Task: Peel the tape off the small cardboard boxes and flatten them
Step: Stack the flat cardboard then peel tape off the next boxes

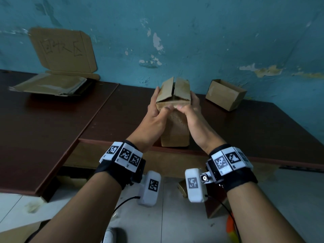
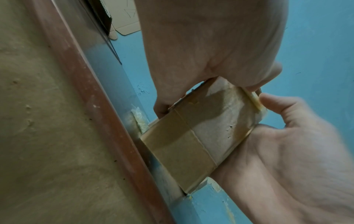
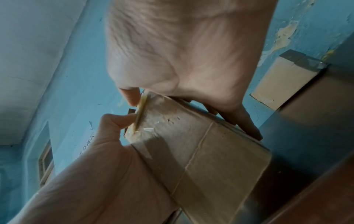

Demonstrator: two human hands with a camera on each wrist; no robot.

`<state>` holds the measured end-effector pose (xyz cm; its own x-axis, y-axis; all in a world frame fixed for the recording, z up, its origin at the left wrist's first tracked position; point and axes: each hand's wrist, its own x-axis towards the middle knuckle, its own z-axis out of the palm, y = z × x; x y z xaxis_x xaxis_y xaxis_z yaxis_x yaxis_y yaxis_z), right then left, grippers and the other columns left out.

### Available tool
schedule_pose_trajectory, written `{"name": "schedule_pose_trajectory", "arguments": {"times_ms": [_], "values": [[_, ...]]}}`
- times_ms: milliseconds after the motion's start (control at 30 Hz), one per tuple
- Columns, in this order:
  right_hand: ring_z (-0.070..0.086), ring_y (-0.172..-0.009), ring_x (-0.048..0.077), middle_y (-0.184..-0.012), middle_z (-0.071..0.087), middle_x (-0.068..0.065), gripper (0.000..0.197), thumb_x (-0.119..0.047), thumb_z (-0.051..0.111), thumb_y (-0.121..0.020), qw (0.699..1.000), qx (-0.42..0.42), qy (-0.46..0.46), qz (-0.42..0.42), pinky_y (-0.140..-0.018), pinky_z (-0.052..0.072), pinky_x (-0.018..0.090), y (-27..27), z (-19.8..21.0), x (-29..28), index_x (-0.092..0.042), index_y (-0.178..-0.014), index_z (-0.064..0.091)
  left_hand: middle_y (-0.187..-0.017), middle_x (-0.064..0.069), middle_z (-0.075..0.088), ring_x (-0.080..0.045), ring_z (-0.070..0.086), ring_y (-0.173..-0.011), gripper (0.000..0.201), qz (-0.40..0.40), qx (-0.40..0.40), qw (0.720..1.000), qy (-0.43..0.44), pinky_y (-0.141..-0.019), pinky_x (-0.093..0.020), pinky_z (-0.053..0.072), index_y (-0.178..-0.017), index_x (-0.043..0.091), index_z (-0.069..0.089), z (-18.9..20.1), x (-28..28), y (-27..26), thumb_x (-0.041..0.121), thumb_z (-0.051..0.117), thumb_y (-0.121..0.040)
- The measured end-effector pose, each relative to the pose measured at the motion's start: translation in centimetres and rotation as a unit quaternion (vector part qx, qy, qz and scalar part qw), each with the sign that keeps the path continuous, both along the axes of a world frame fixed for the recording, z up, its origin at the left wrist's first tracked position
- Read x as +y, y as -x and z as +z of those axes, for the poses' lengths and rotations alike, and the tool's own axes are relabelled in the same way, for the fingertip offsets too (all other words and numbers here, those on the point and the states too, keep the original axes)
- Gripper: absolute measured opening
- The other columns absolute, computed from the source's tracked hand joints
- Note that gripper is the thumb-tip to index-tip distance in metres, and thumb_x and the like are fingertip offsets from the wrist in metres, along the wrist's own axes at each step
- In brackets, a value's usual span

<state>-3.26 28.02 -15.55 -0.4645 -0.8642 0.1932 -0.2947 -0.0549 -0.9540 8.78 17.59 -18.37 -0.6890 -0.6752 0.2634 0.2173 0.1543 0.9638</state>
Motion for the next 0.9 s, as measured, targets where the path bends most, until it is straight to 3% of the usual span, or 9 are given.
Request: {"name": "schedule_pose_trajectory", "arguments": {"times_ms": [100,267,367,433,533,633,733,900], "values": [[0.037,-0.157,0.019,-0.164,0.037,0.0,0.105,-0.071,0.06,-0.075,1.0,0.009,0.001,-0.004,-0.129,0.037,0.057,-0.2,0.3,0.2,-0.043,-0.169,0.024,-0.172,0.007,0.035,-0.016,0.035,-0.159,0.084,-0.024,0.012,0.998,-0.051,-0.128,-0.056,0.034,-0.163,0.059,0.023,0.0,-0.3,0.1,0.061,0.067,-0.092],[0.035,-0.156,0.02,-0.164,0.035,0.001,0.108,-0.068,0.056,-0.074,1.0,0.028,-0.006,-0.003,-0.128,0.036,0.057,-0.4,0.5,0.5,-0.037,-0.171,0.02,-0.163,-0.009,0.051,-0.026,0.049,-0.152,0.077,-0.048,0.065,0.995,-0.06,-0.127,-0.058,0.037,-0.167,0.033,0.032,0.7,0.6,-0.2,0.033,0.062,-0.096],[0.038,-0.154,0.021,-0.161,0.039,0.003,0.106,-0.066,0.055,-0.073,1.0,0.028,-0.003,-0.002,-0.127,0.039,0.057,-0.4,0.6,0.8,-0.036,-0.17,0.023,-0.155,-0.011,0.059,-0.029,0.055,-0.147,0.058,-0.05,0.088,0.993,-0.066,-0.124,-0.054,0.043,-0.151,0.035,0.053,1.1,1.2,-0.3,0.033,0.057,-0.093],[0.041,-0.152,0.021,-0.158,0.041,0.004,0.106,-0.064,0.055,-0.072,1.0,0.024,-0.01,-0.004,-0.125,0.042,0.056,-0.4,0.6,0.8,-0.038,-0.169,0.022,-0.159,-0.012,0.054,-0.029,0.052,-0.149,0.066,-0.049,0.08,0.993,-0.068,-0.124,-0.055,0.042,-0.159,0.03,0.045,1.0,1.0,-0.2,0.038,0.058,-0.094],[0.039,-0.155,0.019,-0.162,0.039,0.001,0.102,-0.061,0.058,-0.076,1.0,0.021,-0.014,0.0,-0.126,0.04,0.056,-0.3,0.4,0.5,-0.046,-0.169,0.019,-0.168,-0.002,0.042,-0.021,0.043,-0.155,0.086,-0.039,0.045,0.996,-0.061,-0.126,-0.056,0.038,-0.166,0.048,0.028,0.5,0.0,0.0,0.05,0.066,-0.089],[0.039,-0.156,0.019,-0.163,0.038,0.001,0.101,-0.06,0.059,-0.077,1.0,0.02,-0.019,0.002,-0.127,0.04,0.055,-0.4,0.4,0.4,-0.05,-0.169,0.018,-0.171,-0.004,0.039,-0.025,0.039,-0.158,0.083,-0.041,0.036,0.998,-0.04,-0.127,-0.061,0.036,-0.166,0.046,0.03,-0.2,-0.9,0.4,0.045,0.066,-0.091],[0.037,-0.155,0.018,-0.161,0.038,0.001,0.106,-0.061,0.059,-0.073,1.0,0.025,-0.014,-0.001,-0.127,0.039,0.055,-0.7,0.7,0.6,-0.044,-0.17,0.018,-0.171,-0.004,0.039,-0.024,0.04,-0.158,0.081,-0.04,0.035,0.998,-0.039,-0.126,-0.06,0.037,-0.165,0.047,0.029,-0.6,-1.4,0.6,0.046,0.067,-0.094],[0.04,-0.153,0.024,-0.163,0.038,0.006,0.108,-0.064,0.059,-0.072,0.999,0.025,-0.028,0.023,-0.126,0.039,0.058,-0.6,1.1,1.4,-0.039,-0.17,0.022,-0.17,0.006,0.038,-0.018,0.039,-0.157,0.09,-0.042,0.026,0.997,-0.053,-0.126,-0.057,0.037,-0.161,0.062,0.023,-1.0,-1.1,0.6,0.064,0.075,-0.087]]}}
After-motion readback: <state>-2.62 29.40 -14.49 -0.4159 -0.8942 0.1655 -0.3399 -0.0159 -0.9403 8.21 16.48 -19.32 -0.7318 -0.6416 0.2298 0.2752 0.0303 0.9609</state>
